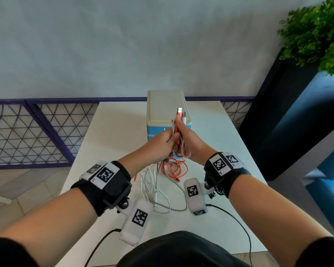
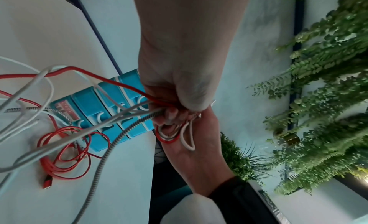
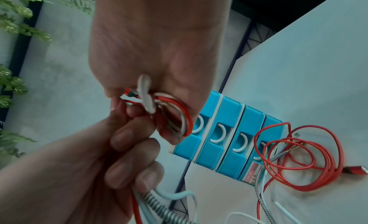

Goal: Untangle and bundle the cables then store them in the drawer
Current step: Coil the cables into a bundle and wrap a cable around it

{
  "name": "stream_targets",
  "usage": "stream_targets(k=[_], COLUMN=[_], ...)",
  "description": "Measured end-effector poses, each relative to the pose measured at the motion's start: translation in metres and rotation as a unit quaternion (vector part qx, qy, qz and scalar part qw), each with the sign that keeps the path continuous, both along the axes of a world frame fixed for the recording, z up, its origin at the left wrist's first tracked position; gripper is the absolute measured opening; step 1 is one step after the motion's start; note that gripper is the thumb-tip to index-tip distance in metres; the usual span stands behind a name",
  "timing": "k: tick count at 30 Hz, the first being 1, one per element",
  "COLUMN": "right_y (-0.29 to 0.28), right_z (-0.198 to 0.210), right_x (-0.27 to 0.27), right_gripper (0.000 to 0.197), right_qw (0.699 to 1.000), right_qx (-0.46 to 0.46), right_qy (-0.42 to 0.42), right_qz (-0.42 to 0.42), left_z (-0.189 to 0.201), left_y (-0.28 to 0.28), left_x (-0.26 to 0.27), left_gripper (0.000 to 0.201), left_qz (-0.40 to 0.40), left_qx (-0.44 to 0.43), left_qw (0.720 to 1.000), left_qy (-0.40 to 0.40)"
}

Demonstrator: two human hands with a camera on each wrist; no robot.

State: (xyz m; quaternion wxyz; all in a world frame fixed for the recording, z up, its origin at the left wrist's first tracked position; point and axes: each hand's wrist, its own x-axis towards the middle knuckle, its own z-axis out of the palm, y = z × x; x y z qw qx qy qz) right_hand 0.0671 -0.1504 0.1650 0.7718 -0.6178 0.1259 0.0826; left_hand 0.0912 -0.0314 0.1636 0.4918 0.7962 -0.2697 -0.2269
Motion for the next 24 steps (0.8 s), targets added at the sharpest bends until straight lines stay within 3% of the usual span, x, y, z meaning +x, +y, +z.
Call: stream_targets(k=[6,12,16,18,21,24], right_y=[0.0,-0.002,-0.003,-0.005,-0.004,-0.003], right_z=[-0.001,-0.003,-0.014,-0.016,-0.017,-0.017], right_x=[-0.004,-0.003,0.004,0.007,0.01,0.013], right_gripper=[0.039,0.031,0.039,0.042,0.043,0.039], right_qw=[0.998,0.995,0.977,0.973,0.976,0.992], right_qx=[-0.053,-0.1,-0.209,-0.225,-0.21,-0.082], right_qy=[-0.035,-0.027,-0.025,-0.024,-0.014,-0.039], right_qz=[0.008,0.006,-0.021,-0.039,-0.053,-0.087], left_z=[0.004,0.003,0.005,0.011,0.018,0.013], left_y=[-0.003,-0.005,-0.005,-0.003,-0.001,0.0], left_x=[-0.006,-0.005,0.0,0.0,-0.001,-0.001], left_gripper=[0.033,0.044,0.028,0.03,0.022,0.027], left_qz=[-0.005,-0.065,-0.071,-0.098,-0.126,-0.137], left_qx=[0.07,0.089,0.114,0.134,0.159,0.205], left_qw=[0.995,0.994,0.991,0.985,0.978,0.969], left_qy=[-0.065,-0.013,0.02,0.051,0.049,-0.031])
